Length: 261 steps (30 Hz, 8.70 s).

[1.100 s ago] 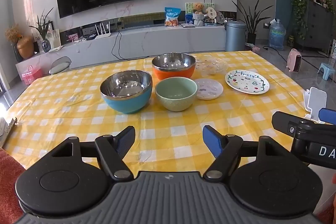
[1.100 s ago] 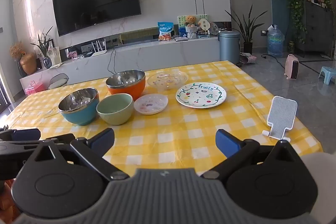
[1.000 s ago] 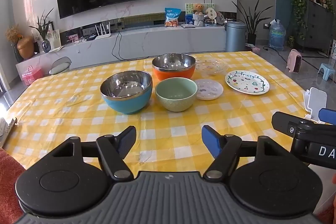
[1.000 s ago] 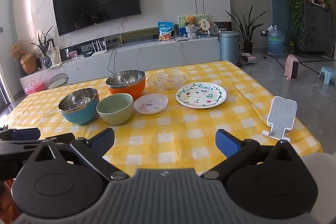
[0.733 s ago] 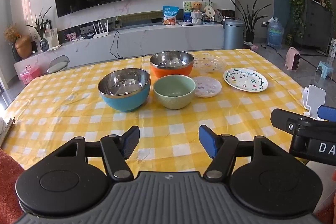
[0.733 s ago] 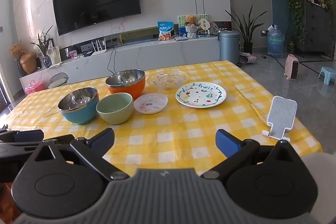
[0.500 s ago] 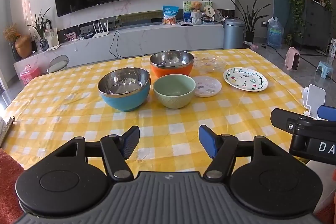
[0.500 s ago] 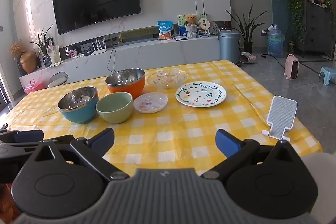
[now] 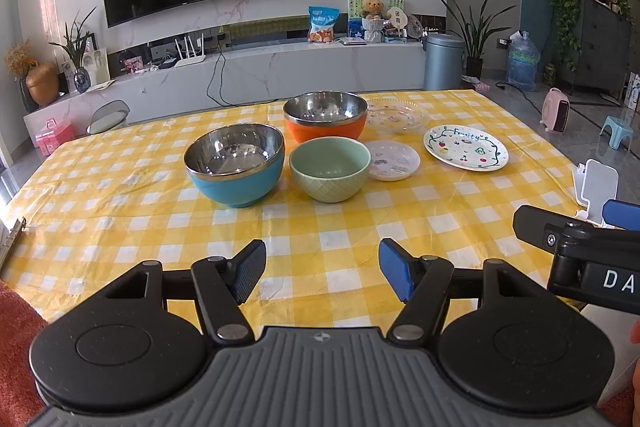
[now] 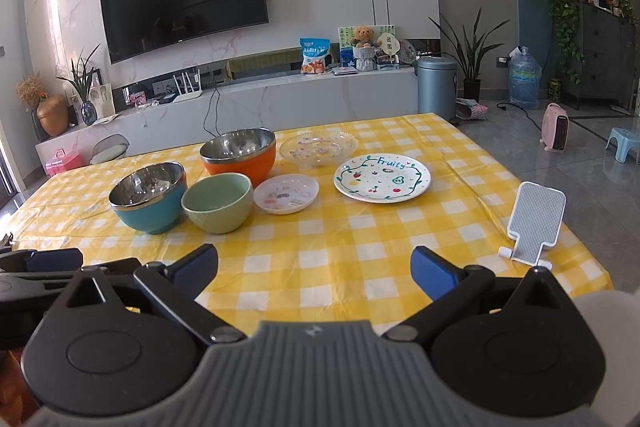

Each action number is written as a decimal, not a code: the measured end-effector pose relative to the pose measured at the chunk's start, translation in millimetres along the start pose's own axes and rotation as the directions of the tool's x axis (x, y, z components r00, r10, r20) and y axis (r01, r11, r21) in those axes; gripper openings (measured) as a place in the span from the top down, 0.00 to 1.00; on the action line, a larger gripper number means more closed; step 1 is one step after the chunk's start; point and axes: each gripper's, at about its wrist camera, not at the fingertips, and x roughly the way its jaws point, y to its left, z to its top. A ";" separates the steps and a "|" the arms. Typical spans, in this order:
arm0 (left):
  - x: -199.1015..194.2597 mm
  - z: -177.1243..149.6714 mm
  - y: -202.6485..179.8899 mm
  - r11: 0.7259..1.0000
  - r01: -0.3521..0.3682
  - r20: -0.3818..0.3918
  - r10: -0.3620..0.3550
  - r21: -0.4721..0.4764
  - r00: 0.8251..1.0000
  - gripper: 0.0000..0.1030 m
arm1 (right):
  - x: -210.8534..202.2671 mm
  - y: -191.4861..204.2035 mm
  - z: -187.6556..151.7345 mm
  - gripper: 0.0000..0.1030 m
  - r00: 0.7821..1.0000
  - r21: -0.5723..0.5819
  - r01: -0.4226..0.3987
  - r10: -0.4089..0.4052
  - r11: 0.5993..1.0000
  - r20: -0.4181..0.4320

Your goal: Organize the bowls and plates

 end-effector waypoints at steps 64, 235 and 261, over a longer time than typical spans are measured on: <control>0.4 -0.5 0.1 1.000 0.011 -0.009 -0.011 -0.014 1.000 0.25 | 3.5 1.6 -6.1 0.03 1.000 -0.023 0.009 -0.010 1.000 -0.025; 93.0 57.7 105.1 0.921 -0.014 -0.279 -0.103 -0.389 0.955 0.44 | 119.3 59.7 56.0 0.45 0.918 0.139 -0.115 0.159 0.984 -0.365; 161.0 168.7 86.3 0.945 0.197 -0.229 -0.258 -0.260 0.939 0.44 | 184.3 27.7 146.6 0.27 0.950 0.060 -0.021 0.038 0.998 -0.309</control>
